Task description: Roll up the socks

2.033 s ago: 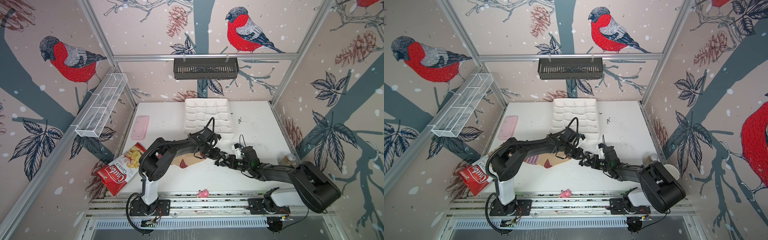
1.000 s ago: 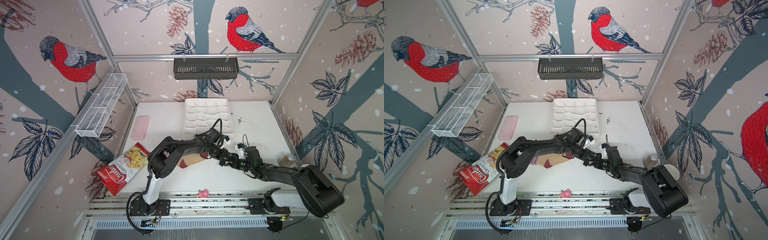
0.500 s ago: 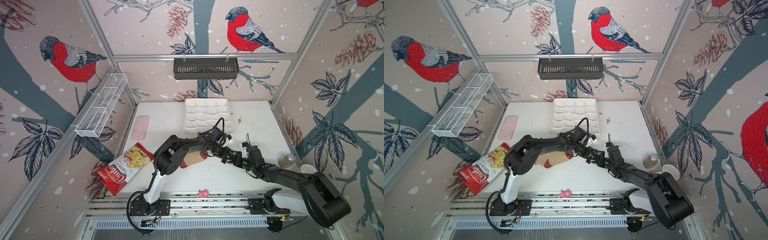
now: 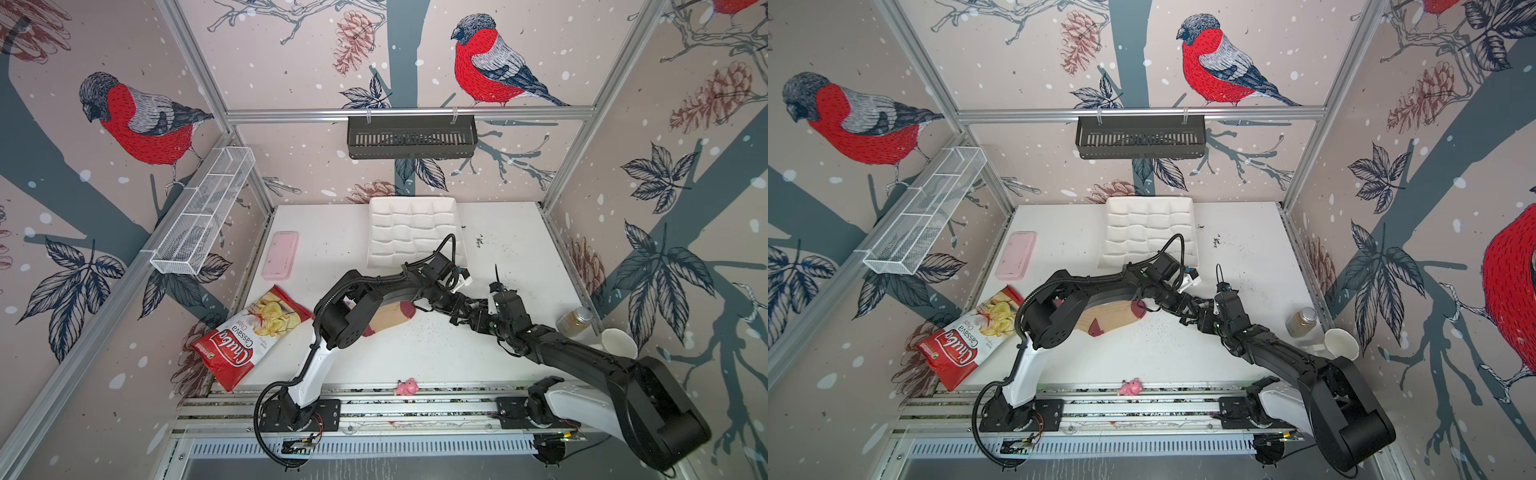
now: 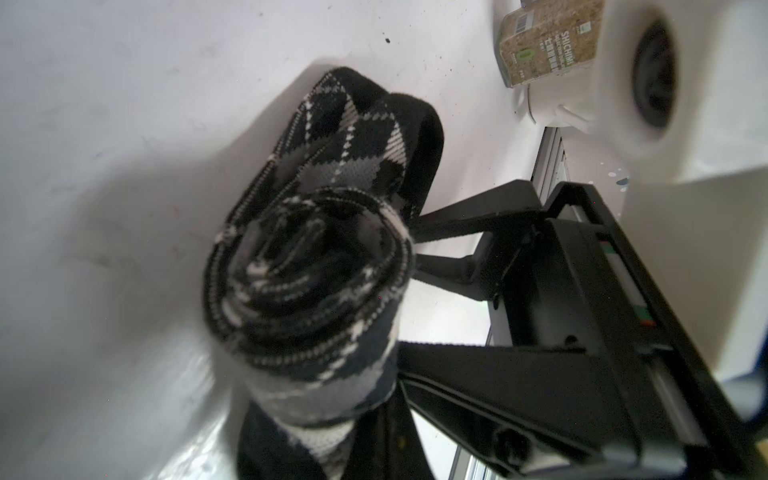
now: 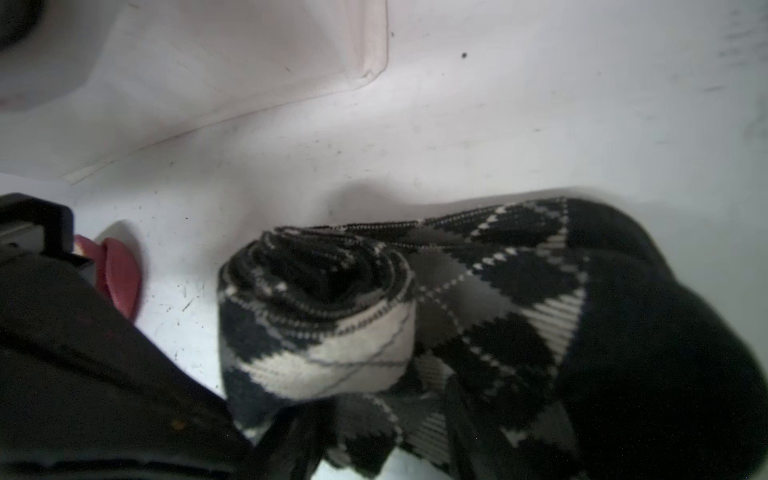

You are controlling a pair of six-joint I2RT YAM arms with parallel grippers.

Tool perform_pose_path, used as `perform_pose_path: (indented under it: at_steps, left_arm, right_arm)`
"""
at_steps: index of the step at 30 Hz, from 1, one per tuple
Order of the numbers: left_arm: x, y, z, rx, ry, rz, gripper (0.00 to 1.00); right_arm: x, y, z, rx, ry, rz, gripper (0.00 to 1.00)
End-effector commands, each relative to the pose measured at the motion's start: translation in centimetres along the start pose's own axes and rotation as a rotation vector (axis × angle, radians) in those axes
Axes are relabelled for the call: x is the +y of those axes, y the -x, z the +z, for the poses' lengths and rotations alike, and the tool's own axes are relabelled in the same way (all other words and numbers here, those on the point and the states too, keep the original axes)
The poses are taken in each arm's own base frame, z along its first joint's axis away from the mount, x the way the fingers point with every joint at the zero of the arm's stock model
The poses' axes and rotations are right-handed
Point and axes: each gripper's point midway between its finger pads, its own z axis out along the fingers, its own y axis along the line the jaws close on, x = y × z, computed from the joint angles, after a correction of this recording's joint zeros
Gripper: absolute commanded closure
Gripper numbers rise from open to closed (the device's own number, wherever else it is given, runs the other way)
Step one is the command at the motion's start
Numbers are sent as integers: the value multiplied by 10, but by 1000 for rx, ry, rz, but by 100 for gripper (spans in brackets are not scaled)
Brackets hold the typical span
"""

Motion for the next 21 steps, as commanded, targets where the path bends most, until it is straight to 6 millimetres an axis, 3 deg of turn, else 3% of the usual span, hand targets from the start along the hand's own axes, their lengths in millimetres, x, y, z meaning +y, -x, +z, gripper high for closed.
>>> perform_pose_path:
  at_steps: [1, 8, 18, 21]
  left_arm:
    - [50, -27, 17, 47, 236, -53, 97]
    - [51, -28, 17, 48, 242, -52, 97]
    - [46, -26, 12, 39, 238, -41, 97]
    - [41, -26, 6, 34, 231, -31, 98]
  right_arm:
    - [32, -42, -14, 234, 177, 67, 39]
    - [36, -10, -34, 107, 168, 67, 40]
    - [20, 14, -43, 23, 92, 62, 42]
    - [18, 32, -52, -21, 77, 55, 42]
